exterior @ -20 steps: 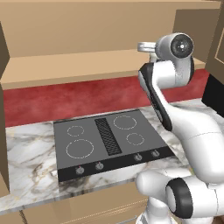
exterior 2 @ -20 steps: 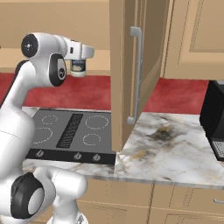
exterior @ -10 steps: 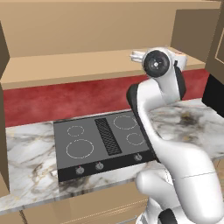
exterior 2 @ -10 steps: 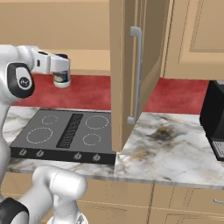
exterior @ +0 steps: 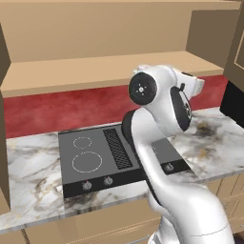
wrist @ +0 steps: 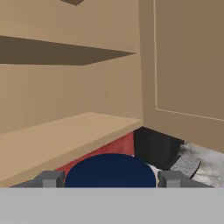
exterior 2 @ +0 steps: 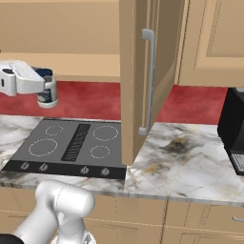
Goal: Move the ketchup and mayonnaise from the cabinet to the dining counter.
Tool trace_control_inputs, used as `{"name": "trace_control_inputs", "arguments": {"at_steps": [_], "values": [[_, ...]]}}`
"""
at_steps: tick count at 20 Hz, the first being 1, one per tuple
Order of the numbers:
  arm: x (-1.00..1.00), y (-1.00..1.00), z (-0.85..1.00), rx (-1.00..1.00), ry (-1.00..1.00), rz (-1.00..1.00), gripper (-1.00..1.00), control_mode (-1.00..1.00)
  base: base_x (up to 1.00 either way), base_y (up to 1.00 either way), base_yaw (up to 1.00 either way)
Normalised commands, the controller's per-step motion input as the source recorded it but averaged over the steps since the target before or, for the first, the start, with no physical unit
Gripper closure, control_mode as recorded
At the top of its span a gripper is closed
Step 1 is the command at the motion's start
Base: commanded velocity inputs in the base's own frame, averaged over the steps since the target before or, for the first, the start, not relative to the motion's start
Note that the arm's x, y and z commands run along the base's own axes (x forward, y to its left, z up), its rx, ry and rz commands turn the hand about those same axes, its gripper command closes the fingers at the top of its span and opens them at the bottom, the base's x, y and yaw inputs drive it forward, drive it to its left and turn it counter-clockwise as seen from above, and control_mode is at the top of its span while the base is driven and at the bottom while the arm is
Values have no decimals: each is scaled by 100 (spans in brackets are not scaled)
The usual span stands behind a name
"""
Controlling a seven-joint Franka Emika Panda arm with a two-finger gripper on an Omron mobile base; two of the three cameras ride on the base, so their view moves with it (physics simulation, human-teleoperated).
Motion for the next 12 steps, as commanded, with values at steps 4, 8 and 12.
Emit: {"name": "trace_control_inputs", "arguments": {"at_steps": [4,8,12], "values": [[-77,21,-10,-1,0,-6,100,-100,0,0,0],[-73,15,-20,0,0,-5,100,-100,0,0,0],[-62,18,-17,0,0,-6,100,-100,0,0,0]]}}
